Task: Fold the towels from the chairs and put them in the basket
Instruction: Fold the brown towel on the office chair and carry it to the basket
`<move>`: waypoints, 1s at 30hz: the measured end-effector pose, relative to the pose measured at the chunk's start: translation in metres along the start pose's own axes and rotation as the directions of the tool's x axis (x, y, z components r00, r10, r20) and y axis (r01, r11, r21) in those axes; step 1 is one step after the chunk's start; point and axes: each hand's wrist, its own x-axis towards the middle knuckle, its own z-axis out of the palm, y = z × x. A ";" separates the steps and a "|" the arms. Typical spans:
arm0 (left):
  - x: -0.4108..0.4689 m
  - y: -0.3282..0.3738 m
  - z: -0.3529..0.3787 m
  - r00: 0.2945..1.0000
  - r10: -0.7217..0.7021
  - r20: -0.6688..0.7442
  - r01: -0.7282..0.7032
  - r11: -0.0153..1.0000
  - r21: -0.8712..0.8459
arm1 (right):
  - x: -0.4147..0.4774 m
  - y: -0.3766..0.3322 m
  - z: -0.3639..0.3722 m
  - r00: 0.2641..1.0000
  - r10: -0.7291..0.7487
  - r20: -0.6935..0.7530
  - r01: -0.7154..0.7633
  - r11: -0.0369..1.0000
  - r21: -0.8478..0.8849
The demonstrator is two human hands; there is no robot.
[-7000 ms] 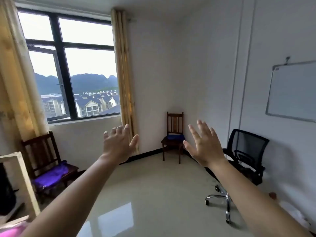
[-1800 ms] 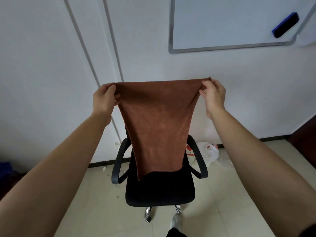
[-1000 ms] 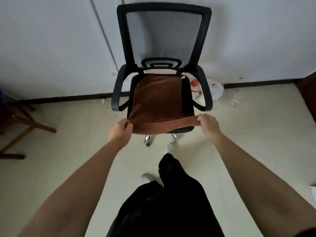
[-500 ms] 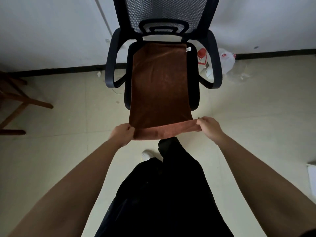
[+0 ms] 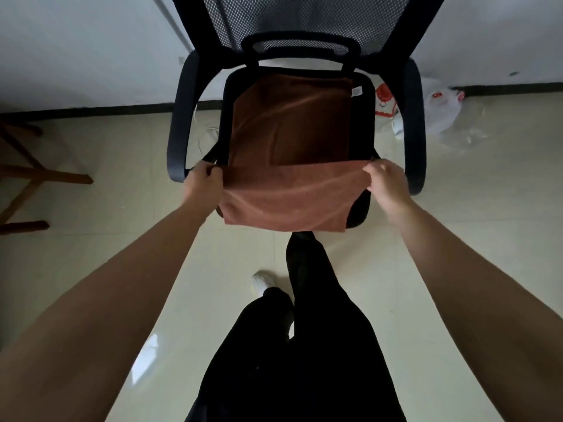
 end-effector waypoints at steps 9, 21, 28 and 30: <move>0.159 0.063 0.063 0.997 -0.059 0.040 0.064 0.984 -0.167 | 0.159 -0.052 0.033 0.998 -0.007 -0.063 0.014 0.994 0.106; 0.286 0.080 0.100 0.995 -0.079 -0.062 0.059 0.959 -0.277 | 0.282 -0.068 0.061 0.970 -0.102 -0.221 0.101 0.995 -0.016; 0.299 0.072 0.111 0.984 -0.036 -0.173 -0.040 0.909 -0.415 | 0.303 -0.065 0.076 0.926 -0.231 -0.297 0.207 0.972 -0.111; 0.286 0.072 0.109 0.982 -0.017 -0.191 -0.071 0.893 -0.445 | 0.295 -0.062 0.077 0.912 -0.239 -0.334 0.217 0.971 -0.102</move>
